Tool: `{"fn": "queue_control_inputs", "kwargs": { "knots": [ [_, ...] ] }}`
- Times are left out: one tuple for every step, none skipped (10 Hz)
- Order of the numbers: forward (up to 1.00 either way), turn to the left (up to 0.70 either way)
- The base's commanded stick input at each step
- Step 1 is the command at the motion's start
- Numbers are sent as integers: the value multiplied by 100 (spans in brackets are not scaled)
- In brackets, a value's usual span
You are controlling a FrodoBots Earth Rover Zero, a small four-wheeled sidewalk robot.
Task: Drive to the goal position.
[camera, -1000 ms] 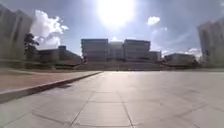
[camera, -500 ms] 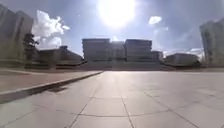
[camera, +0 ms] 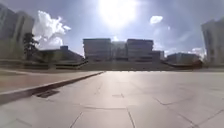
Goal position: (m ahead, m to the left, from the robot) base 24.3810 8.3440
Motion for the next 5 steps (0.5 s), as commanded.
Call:
{"fn": "queue_control_inputs", "kwargs": {
  "knots": [
    [100,1],
    [100,1],
    [100,1],
    [100,1],
    [100,1]
  ]
}}
